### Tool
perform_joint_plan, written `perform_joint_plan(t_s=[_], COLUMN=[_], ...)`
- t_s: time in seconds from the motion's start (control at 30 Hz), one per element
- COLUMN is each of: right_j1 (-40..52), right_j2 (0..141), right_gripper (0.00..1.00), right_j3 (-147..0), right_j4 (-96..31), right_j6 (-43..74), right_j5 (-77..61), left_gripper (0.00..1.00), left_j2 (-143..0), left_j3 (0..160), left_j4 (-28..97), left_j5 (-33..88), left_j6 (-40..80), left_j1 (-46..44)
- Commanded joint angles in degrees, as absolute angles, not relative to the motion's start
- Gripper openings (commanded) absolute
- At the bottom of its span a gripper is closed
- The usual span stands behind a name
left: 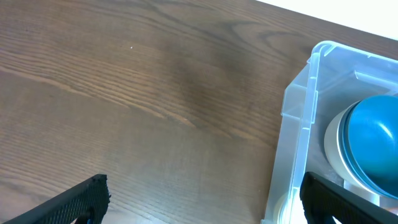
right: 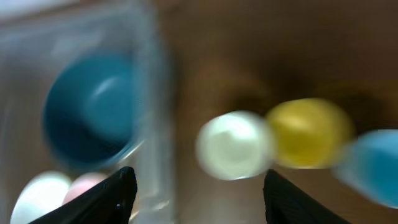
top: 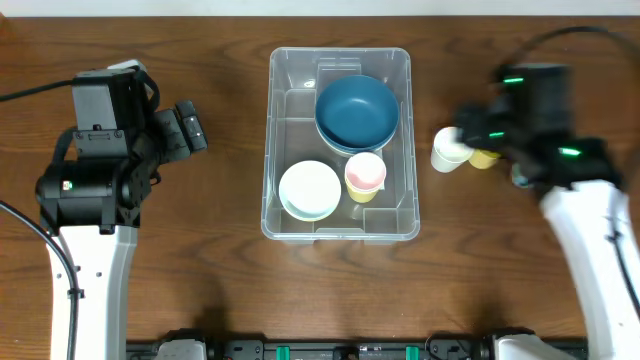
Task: Pack container
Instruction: 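Return the right gripper and grasp the blue cup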
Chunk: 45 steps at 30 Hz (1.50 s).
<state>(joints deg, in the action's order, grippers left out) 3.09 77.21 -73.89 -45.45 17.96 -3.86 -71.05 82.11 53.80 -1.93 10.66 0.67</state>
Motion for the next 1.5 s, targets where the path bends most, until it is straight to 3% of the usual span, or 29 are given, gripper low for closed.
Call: perform_joint_plan(t_s=[0.0,0.3,0.5,0.73,0.77,0.83,0.87,1.1,1.27,1.47], right_j1=[-5.69,-23.53,-24.32,-24.34,-24.34,-24.47,-24.49,-25.19,-21.54,-4.95], right_j2=[77.10,88.97,98.74,105.32,105.38,105.38,105.36,97.95,85.03,71.29], right_gripper=[0.68,0.66,0.64,0.54,0.50,0.27,0.22,0.02,0.01,0.01], right_j3=[-74.50,-74.41,-74.41,-73.78,-73.34,-72.86,-72.86,-72.86,-72.86,-72.86], right_j4=[-46.72,-48.60,-48.71,-49.30,-49.12,-49.08,-49.08,-49.43,-49.89,-49.04], right_j6=[18.41,23.33,23.33,26.24,27.03,27.64,27.64,27.64,27.59,22.79], right_j5=[-2.79,-3.68,-6.28,-4.78,-3.88,-2.28,-1.65,-1.34,-4.91,-7.31], left_gripper=[0.98,0.98,0.98,0.98,0.98,0.98,0.98,0.98,0.98,0.98], left_j2=[-71.16,-71.18,-71.18,-71.18,-71.18,-71.18,-71.16,-71.18,-71.18,-71.16], left_j3=[82.24,82.24,82.24,82.24,82.24,82.24,82.24,82.24,82.24,82.24], left_j4=[53.98,53.98,53.98,53.98,53.98,53.98,53.98,53.98,53.98,53.98], left_j5=[-2.63,-2.63,-2.63,-2.63,-2.63,-2.63,-2.63,-2.63,-2.63,-2.63], left_j6=[10.76,10.76,10.76,10.76,10.76,10.76,10.76,10.76,10.76,10.76], left_j1=[0.95,0.95,0.95,0.95,0.95,0.95,0.95,0.95,0.95,0.95])
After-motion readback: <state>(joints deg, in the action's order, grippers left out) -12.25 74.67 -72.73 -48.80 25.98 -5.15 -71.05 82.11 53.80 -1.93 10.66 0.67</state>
